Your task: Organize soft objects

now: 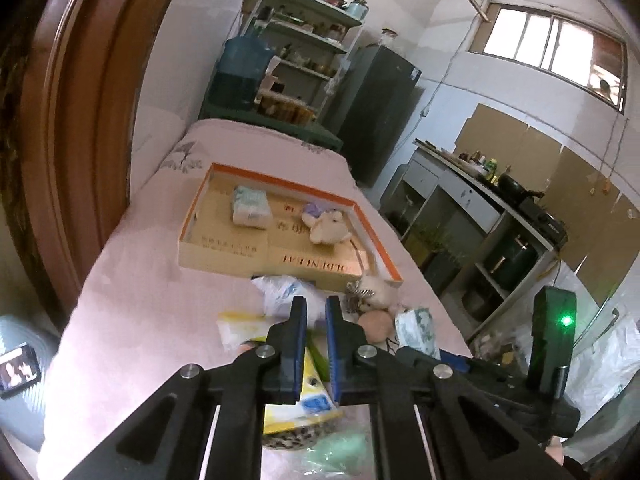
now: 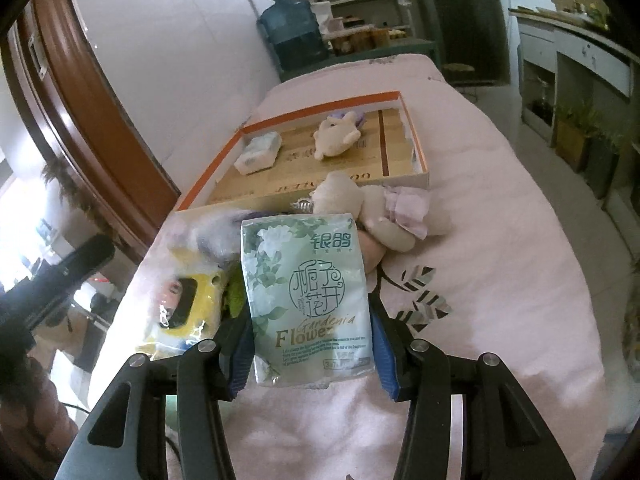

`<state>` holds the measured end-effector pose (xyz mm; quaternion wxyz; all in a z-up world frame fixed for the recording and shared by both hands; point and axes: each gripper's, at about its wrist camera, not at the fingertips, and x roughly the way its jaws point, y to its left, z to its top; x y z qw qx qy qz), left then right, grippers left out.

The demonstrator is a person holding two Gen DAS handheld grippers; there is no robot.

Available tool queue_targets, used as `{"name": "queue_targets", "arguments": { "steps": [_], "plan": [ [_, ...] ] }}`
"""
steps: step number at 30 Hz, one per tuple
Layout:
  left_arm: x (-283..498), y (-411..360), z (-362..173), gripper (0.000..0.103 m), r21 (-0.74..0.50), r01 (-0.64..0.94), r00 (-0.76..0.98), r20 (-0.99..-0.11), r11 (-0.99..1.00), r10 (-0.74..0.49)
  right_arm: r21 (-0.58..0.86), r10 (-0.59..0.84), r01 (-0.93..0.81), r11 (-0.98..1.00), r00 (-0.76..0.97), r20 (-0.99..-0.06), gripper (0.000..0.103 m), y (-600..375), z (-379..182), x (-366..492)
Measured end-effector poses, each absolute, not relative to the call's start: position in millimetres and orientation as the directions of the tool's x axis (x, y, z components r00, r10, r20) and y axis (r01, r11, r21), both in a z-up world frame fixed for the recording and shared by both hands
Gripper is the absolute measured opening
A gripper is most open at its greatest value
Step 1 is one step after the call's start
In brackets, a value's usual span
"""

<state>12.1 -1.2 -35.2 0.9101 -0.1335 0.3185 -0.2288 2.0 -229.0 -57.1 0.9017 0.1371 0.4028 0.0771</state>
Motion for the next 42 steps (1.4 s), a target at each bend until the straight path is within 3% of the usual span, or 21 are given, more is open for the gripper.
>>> {"name": "queue_targets", "arguments": {
  "steps": [16, 17, 19, 20, 21, 28, 33, 38, 42],
  "plan": [
    [51.2, -4.1, -51.9, 0.011, -0.431, 0.35, 0.583, -0.595, 0.832, -0.554, 0.323, 0.261, -0.028, 0.946, 0.655, -0.709, 0.052, -226.6, -60.6, 1.7],
    [57.5, -5.8, -48.8, 0.017, -0.413, 0.349, 0.586, -0.604, 0.841, -0.54, 0.324, 0.26, -0.025, 0.946, 0.655, -0.71, 0.052, -227.8, -61.4, 2.4],
    [72.4, -13.1, -40.3, 0.04, -0.375, 0.369, 0.59, -0.612, 0.85, -0.526, 0.329, 0.259, -0.016, 0.944, 0.656, -0.709, 0.052, -230.5, -62.2, 3.6],
    [80.0, -17.8, -38.1, 0.06, -0.368, 0.384, 0.581, -0.617, 0.847, -0.531, 0.335, 0.26, -0.012, 0.942, 0.656, -0.708, 0.052, -231.9, -62.6, 4.2],
    [87.1, -22.2, -37.8, 0.072, -0.371, 0.389, 0.568, -0.624, 0.843, -0.537, 0.343, 0.264, -0.008, 0.939, 0.656, -0.708, 0.052, -233.1, -63.4, 5.1],
    [123.8, -47.4, -75.5, 0.073, -0.405, 0.312, 0.445, -0.737, 0.86, -0.509, 0.349, 0.267, -0.003, 0.937, 0.651, -0.711, 0.052, -236.6, -67.1, 5.6],
    [126.2, -64.0, -100.4, 0.073, -0.325, 0.286, 0.417, -0.805, 0.901, -0.423, 0.366, 0.278, 0.002, 0.931, 0.647, -0.71, 0.052, -239.7, -70.8, 8.4],
    [128.1, -65.2, -114.7, 0.072, -0.312, 0.267, 0.394, -0.828, 0.912, -0.398, 0.368, 0.281, 0.0, 0.93, 0.646, -0.71, 0.052, -240.2, -73.7, 7.5],
    [127.5, -58.3, -114.9, 0.062, -0.363, 0.244, 0.388, -0.813, 0.899, -0.434, 0.365, 0.279, 0.001, 0.931, 0.645, -0.711, 0.052, -240.8, -74.3, 7.9]
  ]
}}
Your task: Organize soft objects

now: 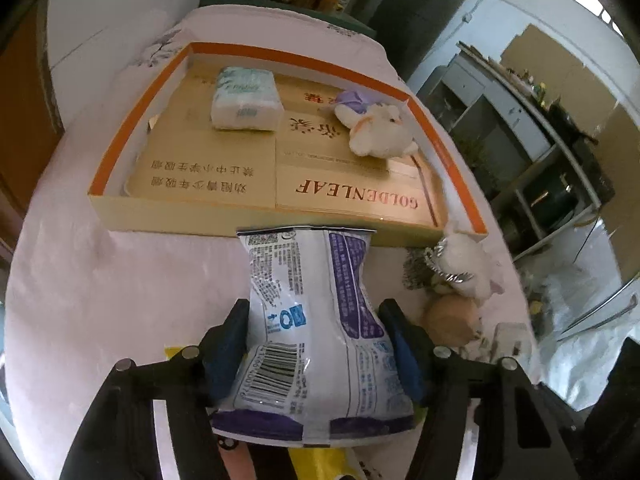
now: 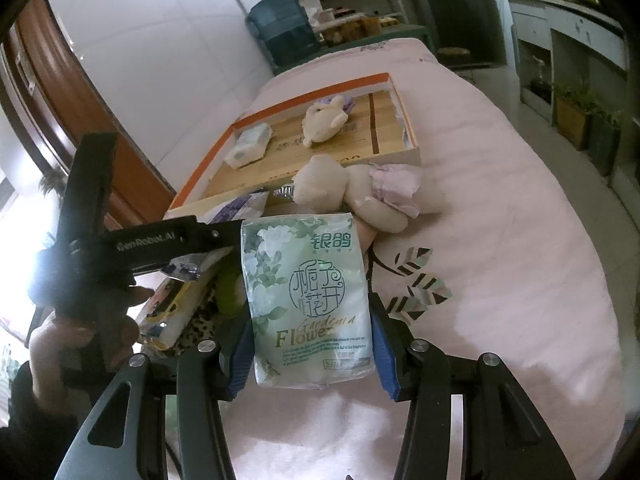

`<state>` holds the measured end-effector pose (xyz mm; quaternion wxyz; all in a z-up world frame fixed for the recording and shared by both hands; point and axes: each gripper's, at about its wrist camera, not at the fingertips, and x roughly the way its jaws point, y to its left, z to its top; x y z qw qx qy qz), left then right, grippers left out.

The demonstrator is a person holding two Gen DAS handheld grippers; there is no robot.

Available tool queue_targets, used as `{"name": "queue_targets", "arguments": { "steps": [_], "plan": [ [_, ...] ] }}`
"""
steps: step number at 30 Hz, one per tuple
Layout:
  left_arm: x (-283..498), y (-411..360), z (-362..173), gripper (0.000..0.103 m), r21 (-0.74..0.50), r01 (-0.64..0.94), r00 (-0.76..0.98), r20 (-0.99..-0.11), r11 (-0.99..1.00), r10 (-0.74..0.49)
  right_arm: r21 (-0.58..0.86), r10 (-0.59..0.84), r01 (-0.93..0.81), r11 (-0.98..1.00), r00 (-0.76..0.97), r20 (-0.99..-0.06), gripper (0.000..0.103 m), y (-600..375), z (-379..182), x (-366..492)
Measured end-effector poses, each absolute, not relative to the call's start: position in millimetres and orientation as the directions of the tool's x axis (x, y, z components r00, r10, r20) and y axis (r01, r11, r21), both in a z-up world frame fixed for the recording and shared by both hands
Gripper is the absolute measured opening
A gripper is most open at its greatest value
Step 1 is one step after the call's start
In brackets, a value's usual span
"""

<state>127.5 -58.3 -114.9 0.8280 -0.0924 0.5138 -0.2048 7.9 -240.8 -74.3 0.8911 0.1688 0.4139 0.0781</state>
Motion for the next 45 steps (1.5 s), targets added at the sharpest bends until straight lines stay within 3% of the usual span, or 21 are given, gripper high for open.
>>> {"name": "queue_targets", "arguments": {
  "steps": [8, 25, 45],
  "plan": [
    [113.5, -47.8, -97.1, 0.058, -0.392, 0.264, 0.45, -0.758, 0.881, -0.473, 0.335, 0.262, -0.017, 0.942, 0.66, -0.704, 0.052, -236.7, -67.0, 8.1],
    [98.5, -33.5, -14.6, 0.058, -0.324, 0.3, 0.637, -0.632, 0.897, -0.441, 0.233, 0.229, -0.097, 0.968, 0.725, -0.649, 0.052, -227.1, -13.0, 47.6],
    [141.4, -30.8, 5.5, 0.058, -0.135, 0.211, 0.771, -0.586, 0.968, -0.25, 0.185, 0.203, -0.111, 0.976, 0.762, -0.615, 0.052, -215.4, 20.1, 124.9]
  ]
}}
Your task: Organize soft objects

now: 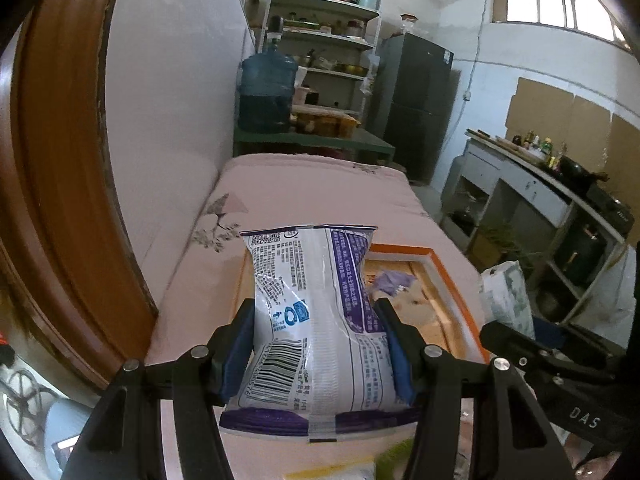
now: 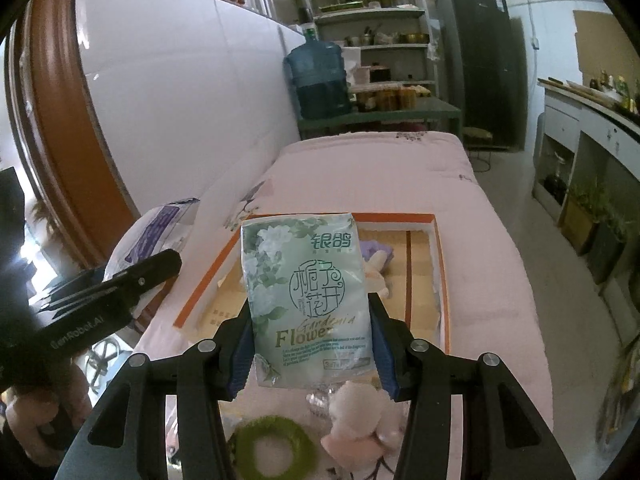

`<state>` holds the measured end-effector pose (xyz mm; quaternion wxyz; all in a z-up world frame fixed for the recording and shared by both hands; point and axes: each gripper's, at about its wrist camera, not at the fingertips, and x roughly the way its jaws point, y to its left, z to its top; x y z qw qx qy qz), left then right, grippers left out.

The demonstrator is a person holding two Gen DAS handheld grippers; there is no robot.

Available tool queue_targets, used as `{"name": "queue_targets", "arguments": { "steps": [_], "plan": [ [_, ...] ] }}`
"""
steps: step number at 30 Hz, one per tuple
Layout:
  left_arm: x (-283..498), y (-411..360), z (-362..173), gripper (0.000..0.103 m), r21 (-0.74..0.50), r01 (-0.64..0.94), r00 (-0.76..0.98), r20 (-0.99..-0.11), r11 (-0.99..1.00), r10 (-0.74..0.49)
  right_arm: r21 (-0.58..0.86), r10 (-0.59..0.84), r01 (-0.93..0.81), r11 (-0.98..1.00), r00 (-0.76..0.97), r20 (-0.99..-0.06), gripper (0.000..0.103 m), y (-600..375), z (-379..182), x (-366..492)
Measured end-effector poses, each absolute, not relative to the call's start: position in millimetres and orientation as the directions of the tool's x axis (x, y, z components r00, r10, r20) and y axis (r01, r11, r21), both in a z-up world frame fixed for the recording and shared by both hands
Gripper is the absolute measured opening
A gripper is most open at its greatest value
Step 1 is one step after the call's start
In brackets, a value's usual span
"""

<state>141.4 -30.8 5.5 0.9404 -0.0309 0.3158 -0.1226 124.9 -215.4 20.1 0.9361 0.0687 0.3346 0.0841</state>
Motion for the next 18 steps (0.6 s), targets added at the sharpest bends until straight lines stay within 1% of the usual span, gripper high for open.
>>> {"name": "queue_targets", "arguments": {
  "steps": [3, 18],
  "plan": [
    [148.8, -33.4, 2.2, 0.058, -0.107, 0.197, 0.78, -0.585, 0.974, -0.222, 0.185, 0.203, -0.11, 0.977, 0.759, -0.619, 0.052, -214.6, 18.6, 131.5],
    [187.7, -39.4, -25.1, 0.058, -0.082, 0.166, 0.756, -0.629, 0.983, -0.18, 0.18, 0.198, -0.106, 0.978, 0.741, -0.642, 0.052, -214.2, -1.2, 173.5]
  ]
}}
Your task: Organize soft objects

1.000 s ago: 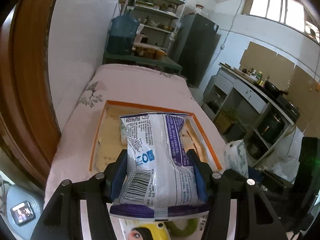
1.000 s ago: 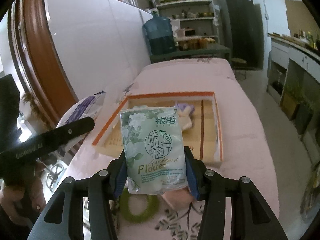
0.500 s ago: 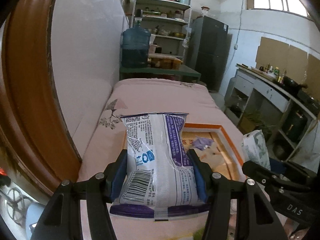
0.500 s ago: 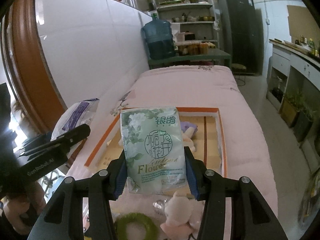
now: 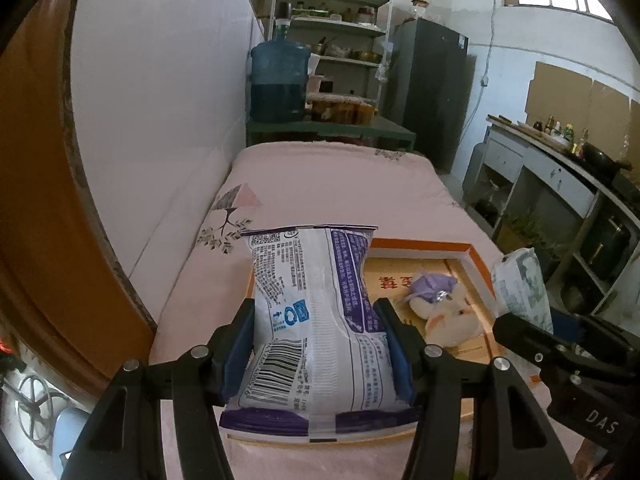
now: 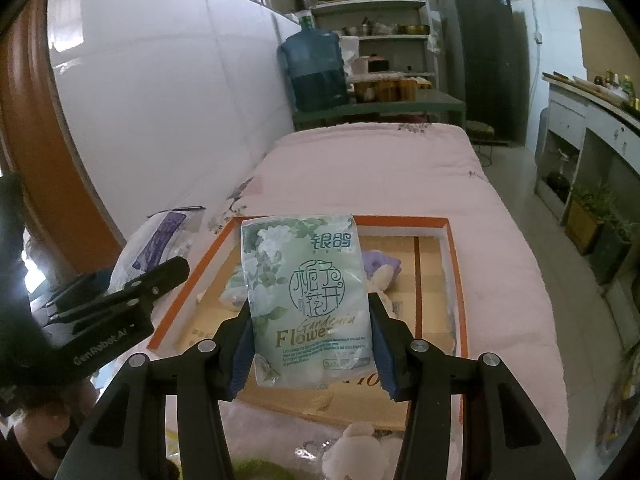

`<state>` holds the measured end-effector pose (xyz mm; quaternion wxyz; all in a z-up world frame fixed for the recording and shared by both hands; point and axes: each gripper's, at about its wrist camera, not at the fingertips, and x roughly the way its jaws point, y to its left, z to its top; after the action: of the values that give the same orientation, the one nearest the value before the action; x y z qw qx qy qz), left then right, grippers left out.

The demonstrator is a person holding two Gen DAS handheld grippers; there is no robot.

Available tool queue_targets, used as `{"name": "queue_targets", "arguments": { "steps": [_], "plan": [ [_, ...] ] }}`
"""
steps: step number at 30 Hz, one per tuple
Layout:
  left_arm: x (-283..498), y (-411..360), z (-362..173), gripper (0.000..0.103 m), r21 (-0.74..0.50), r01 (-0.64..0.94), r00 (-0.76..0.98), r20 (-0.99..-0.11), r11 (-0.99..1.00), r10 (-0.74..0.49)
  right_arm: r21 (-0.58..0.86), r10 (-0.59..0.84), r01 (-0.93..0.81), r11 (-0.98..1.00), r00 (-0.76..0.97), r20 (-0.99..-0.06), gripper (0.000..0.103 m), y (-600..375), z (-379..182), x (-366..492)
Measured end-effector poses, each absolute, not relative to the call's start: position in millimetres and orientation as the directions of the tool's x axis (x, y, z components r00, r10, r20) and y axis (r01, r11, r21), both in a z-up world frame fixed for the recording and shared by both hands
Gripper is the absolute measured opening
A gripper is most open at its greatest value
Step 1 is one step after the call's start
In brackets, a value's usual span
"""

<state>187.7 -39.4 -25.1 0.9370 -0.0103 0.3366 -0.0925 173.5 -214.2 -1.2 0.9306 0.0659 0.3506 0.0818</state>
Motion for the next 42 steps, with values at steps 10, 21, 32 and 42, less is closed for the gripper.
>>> {"name": "queue_targets", "arguments": {
  "steps": [10, 21, 32, 42],
  "plan": [
    [204.8, -37.3, -52.5, 0.058, -0.085, 0.149, 0.711, -0.683, 0.985, -0.167, 0.178, 0.199, -0.104, 0.978, 0.701, -0.685, 0.052, -209.7, -27.2, 191.5],
    [210.8, -34.5, -80.3, 0.058, -0.075, 0.139, 0.662, -0.735, 0.987, -0.149, 0.133, 0.185, -0.129, 0.983, 0.612, -0.769, 0.052, -190.6, -69.8, 214.1],
    [215.0, -32.0, -96.7, 0.058, -0.071, 0.126, 0.632, -0.763, 0.989, -0.135, 0.121, 0.181, -0.142, 0.982, 0.568, -0.802, 0.054, -182.9, -87.2, 223.2],
    [214.9, -33.4, -94.2, 0.06, -0.077, 0.138, 0.625, -0.767, 0.987, -0.147, 0.085, 0.152, -0.144, 0.986, 0.566, -0.81, 0.066, -178.5, -87.6, 222.4]
  ]
}}
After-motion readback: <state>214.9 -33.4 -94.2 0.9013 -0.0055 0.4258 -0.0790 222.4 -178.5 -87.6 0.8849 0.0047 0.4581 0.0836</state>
